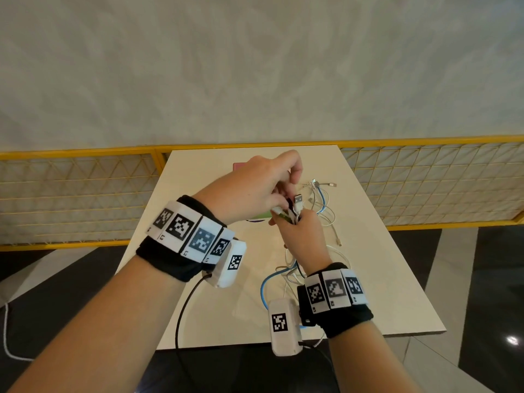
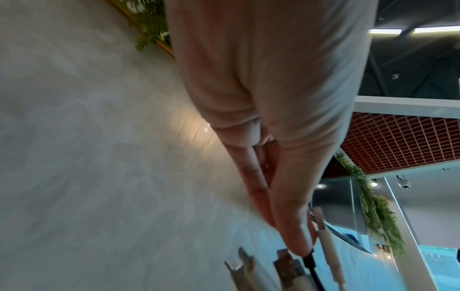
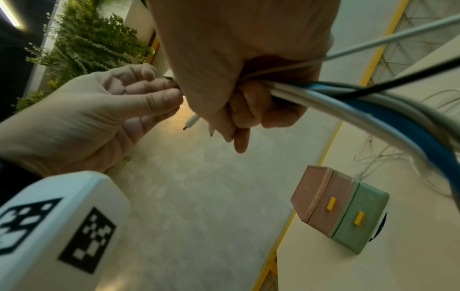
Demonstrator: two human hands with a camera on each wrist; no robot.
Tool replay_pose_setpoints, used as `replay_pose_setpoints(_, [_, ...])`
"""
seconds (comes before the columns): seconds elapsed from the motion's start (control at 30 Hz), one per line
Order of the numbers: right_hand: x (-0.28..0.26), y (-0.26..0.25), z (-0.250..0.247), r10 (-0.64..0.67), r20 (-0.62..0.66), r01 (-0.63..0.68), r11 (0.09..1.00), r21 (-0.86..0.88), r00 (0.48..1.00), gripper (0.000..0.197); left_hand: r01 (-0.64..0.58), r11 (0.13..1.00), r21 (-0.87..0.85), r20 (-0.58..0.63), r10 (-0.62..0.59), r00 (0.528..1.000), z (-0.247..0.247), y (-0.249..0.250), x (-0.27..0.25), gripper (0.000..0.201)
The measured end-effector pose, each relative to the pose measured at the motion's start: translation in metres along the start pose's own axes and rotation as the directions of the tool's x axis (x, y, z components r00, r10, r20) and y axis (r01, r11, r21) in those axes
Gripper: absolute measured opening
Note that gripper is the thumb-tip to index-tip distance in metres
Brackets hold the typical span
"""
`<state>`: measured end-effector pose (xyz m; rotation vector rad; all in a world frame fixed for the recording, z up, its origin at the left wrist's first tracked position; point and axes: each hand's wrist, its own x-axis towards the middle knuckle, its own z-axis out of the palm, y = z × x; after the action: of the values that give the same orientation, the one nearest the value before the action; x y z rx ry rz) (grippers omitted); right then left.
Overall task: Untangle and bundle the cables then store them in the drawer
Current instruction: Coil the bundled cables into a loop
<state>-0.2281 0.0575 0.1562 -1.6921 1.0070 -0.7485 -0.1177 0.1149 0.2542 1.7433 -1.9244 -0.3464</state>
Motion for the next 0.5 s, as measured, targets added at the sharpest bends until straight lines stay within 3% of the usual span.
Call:
replay_pose_setpoints(0.23, [-0.004, -0.007, 0.000, -0.058, 0.018, 0.058, 0.997, -0.045, 0.998, 0.017, -0.065, 0.994, 0.093, 0.037, 0.062, 0.997, 0.009, 0.006, -0.001, 0.037])
replay_pose_setpoints(0.37, [-0.008, -0.010, 0.000, -0.045, 0.013, 0.045, 0.998, -0.045, 0.999, 0.035, -0.085, 0.992, 0.089, -0.033, 0.088, 0.996, 0.019, 0.005, -0.001, 0.031])
replay_pose_setpoints(0.43, [-0.010, -0.014, -0.002, -0.025, 0.004, 0.025, 1.000, -0.005, 1.000, 0.042, -0.074, 0.996, 0.045, -0.017, 0.075, 0.997, 0.020, 0.001, -0.001, 0.027])
replay_pose_setpoints(0.5, [-0.008, -0.014, -0.001, -0.005, -0.020, 0.005, 1.000, 0.028, 1.000, 0.036, -0.074, 0.995, -0.065, -0.028, 0.072, 0.997, 0.022, -0.005, -0.002, 0.029])
